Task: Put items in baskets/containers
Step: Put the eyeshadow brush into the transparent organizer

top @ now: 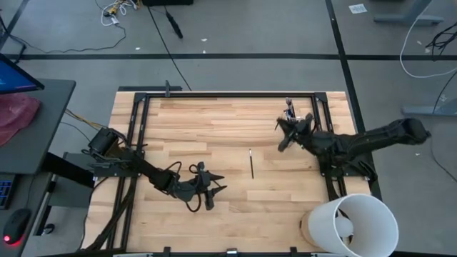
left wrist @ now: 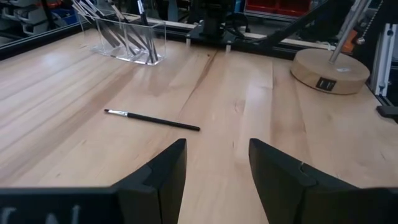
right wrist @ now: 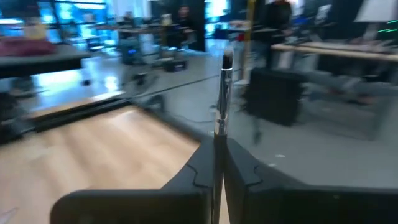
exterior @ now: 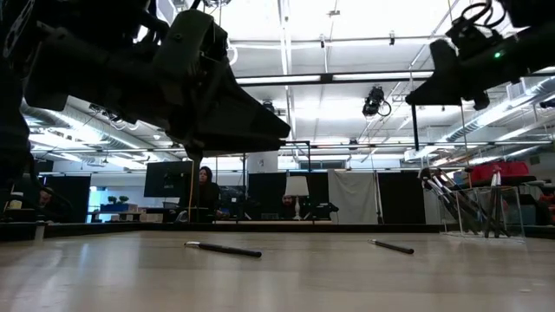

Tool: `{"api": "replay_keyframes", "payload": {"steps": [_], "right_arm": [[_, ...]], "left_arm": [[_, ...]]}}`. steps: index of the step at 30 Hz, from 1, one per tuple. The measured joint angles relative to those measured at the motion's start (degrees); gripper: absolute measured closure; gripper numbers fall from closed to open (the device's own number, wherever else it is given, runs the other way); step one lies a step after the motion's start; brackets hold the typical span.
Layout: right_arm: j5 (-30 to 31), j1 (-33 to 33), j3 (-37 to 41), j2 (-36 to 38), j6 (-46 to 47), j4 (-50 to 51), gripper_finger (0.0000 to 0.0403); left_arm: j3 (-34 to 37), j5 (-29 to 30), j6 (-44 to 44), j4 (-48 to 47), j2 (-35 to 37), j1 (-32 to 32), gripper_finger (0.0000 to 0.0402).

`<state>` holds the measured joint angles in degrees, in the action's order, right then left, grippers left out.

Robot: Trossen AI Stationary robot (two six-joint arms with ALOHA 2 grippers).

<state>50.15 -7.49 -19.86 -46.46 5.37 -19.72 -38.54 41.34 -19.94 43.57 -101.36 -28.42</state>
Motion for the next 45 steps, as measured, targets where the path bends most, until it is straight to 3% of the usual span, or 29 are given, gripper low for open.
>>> {"api": "replay_keyframes", "payload": {"steps": [10,17,23,35,45], "right_arm": [[0.0,13.1,0.0,4.8,-4.3,4.1,0.0392],[-0.3,18.0,0.0,9.6,4.3,21.3,0.0392],[-7.0,20.7,0.1,11.6,11.0,34.1,0.0392],[-9.5,24.7,10.1,11.6,9.4,22.6,0.0392],[-16.5,29.6,11.0,10.9,13.8,24.2,0.0391]], "left_arm": [[0.0,0.0,-0.4,0.0,0.0,0.0,0.0225],[0.0,0.0,-0.4,0.0,0.0,0.0,0.0225],[0.0,0.0,-0.4,0.0,0.0,0.0,0.0225],[0.0,1.0,-0.4,0.0,0.0,0.1,0.0225],[0.0,1.1,-0.4,0.0,0.0,0.4,0.0225]]}}
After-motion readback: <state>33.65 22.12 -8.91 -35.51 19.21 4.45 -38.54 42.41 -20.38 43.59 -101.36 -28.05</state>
